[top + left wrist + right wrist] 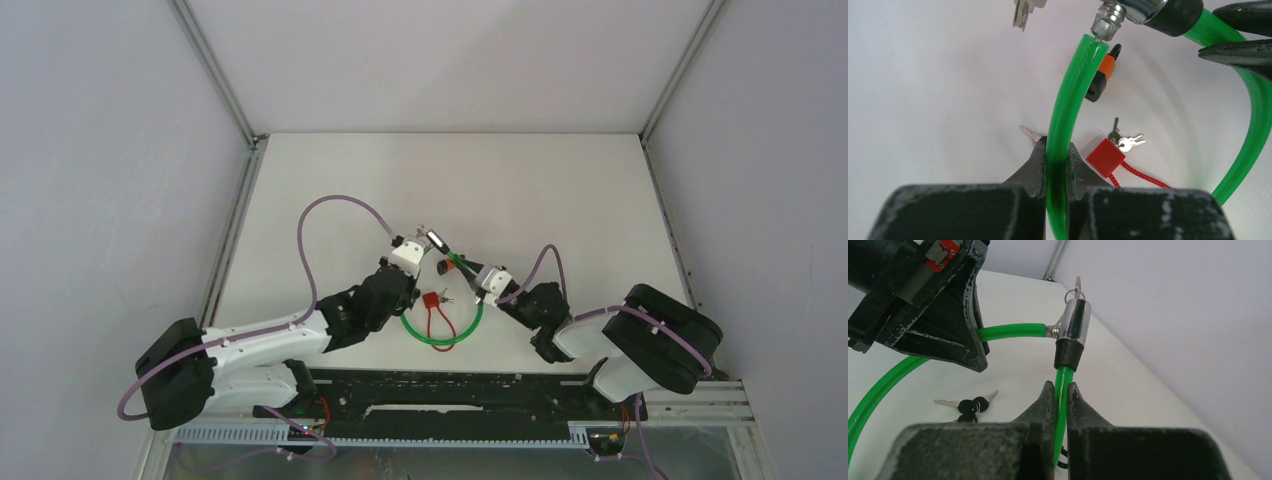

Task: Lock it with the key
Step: Lock the lock.

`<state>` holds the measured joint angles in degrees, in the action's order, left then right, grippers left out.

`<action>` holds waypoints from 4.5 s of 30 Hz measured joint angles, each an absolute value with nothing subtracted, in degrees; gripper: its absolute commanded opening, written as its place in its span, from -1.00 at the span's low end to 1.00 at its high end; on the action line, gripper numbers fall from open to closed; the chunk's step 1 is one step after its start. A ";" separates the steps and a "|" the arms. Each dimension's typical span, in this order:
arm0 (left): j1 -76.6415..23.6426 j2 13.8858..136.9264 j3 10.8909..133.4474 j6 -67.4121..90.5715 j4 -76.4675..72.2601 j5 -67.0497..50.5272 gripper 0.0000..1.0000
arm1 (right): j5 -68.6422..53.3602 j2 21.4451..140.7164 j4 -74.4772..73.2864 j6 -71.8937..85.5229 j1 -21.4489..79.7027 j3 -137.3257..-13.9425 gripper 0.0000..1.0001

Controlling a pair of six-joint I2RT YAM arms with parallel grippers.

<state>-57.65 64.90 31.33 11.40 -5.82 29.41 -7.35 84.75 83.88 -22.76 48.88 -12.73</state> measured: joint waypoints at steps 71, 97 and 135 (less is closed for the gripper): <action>-56.69 56.99 31.31 2.50 -2.87 17.15 -1.00 | -0.99 87.00 79.48 -23.33 50.59 -15.88 -0.37; -57.23 57.65 31.31 1.85 -3.53 13.26 -1.00 | 3.81 87.79 81.23 -22.94 52.05 -15.79 -0.25; -57.65 62.33 34.06 1.83 -3.22 19.03 0.04 | 4.25 89.47 81.97 -25.87 53.41 -15.94 -1.00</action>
<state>-57.65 62.33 34.06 1.83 -3.22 19.03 4.25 89.47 81.97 -25.87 53.41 -15.94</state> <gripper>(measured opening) 0.395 0.120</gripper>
